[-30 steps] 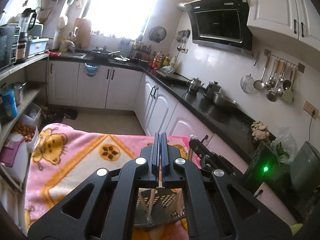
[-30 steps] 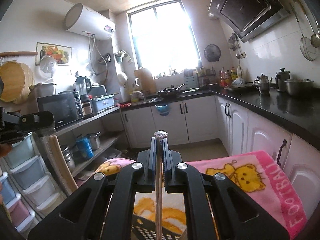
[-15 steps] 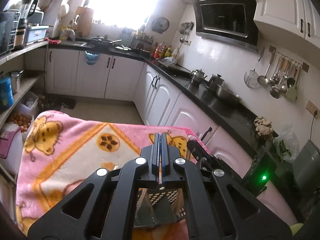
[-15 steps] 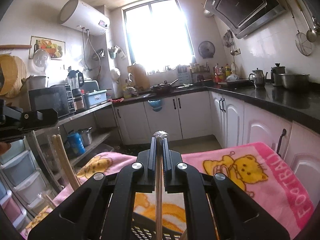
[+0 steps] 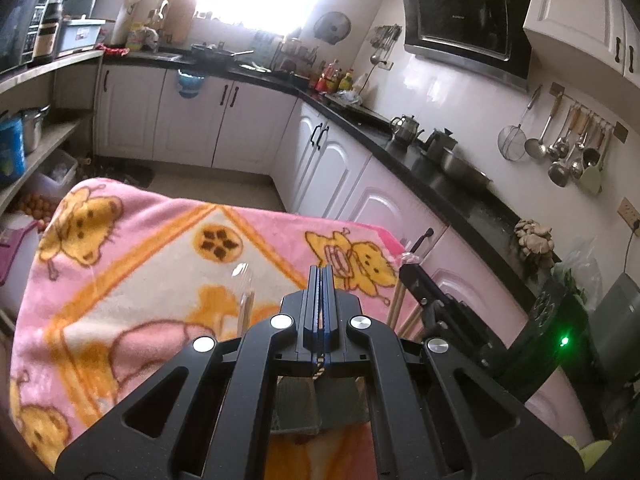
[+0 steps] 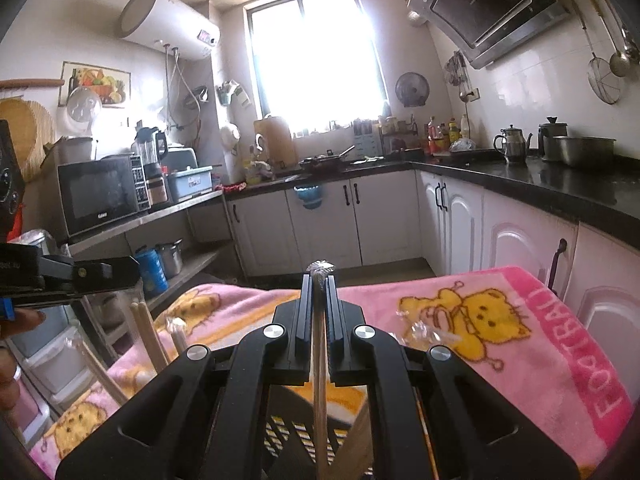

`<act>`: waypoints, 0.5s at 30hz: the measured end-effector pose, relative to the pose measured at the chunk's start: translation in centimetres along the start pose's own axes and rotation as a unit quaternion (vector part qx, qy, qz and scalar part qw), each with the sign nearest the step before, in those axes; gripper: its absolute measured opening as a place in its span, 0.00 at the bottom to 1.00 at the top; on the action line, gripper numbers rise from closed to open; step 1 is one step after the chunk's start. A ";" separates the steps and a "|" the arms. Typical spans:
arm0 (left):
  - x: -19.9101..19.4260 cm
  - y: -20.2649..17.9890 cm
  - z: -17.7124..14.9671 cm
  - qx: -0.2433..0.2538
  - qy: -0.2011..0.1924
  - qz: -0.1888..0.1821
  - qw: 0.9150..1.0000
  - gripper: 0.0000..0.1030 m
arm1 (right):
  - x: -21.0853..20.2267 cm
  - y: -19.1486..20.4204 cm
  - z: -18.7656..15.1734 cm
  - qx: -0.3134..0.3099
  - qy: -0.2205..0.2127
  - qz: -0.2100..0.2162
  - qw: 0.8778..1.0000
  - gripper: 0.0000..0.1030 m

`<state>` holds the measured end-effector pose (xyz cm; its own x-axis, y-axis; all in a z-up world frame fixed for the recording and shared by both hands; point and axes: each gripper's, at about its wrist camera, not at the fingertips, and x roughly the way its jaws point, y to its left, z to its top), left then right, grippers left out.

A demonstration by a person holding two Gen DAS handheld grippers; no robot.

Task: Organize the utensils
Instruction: 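Lower the chopstick into the caddy with the left tool while the right tool lowers its chopstick, then open both tools to release the chopsticks into the caddy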

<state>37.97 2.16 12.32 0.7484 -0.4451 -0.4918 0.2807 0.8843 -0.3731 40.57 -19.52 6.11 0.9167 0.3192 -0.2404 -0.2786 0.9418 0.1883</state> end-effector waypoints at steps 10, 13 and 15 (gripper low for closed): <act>-0.6 0.4 -1.3 0.002 0.001 0.015 1.000 0.05 | -1.9 -0.7 -0.4 -0.005 0.028 0.010 1.000 0.15; -0.8 0.2 -1.5 0.008 0.002 0.024 1.000 0.17 | -2.5 -0.9 -0.7 -0.005 0.041 0.008 0.999 0.16; -1.1 0.3 -1.7 0.010 0.001 0.029 1.000 0.21 | -3.0 -1.0 -0.9 -0.008 0.047 0.007 0.999 0.19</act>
<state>36.23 2.64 11.42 0.7617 -0.3942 -0.5141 0.2495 0.9109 -0.3288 37.86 -21.29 5.84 0.8820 0.3397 -0.3266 -0.2957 0.9386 0.1777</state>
